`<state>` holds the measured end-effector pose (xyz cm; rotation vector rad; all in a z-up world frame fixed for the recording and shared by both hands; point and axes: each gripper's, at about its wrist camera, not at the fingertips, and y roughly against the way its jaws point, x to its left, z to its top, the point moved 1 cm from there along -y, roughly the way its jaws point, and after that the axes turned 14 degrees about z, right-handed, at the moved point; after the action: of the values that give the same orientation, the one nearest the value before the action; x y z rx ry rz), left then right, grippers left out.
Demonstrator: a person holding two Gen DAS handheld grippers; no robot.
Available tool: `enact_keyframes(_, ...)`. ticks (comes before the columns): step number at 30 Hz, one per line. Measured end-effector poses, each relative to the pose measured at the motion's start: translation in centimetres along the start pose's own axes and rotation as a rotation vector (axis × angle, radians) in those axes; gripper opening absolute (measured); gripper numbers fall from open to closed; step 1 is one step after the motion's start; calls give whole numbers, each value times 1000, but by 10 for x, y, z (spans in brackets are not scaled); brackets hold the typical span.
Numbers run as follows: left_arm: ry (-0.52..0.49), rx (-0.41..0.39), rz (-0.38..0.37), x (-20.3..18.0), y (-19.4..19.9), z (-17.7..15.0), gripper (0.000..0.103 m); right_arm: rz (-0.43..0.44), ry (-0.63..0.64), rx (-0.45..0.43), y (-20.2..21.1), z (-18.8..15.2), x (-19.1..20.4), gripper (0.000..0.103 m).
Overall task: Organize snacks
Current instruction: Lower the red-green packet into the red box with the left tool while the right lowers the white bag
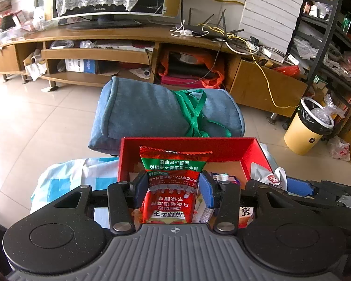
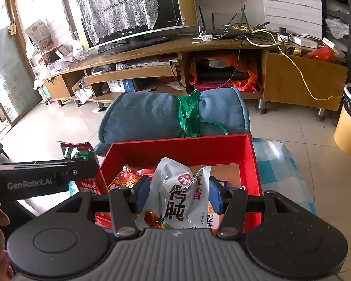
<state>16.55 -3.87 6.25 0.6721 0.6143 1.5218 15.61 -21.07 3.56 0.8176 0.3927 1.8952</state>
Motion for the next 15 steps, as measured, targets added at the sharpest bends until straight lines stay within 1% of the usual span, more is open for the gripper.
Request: enact_keyframes(15, -19, 17, 34, -11, -30, 9, 55, -19, -35, 67, -40, 5, -20, 51)
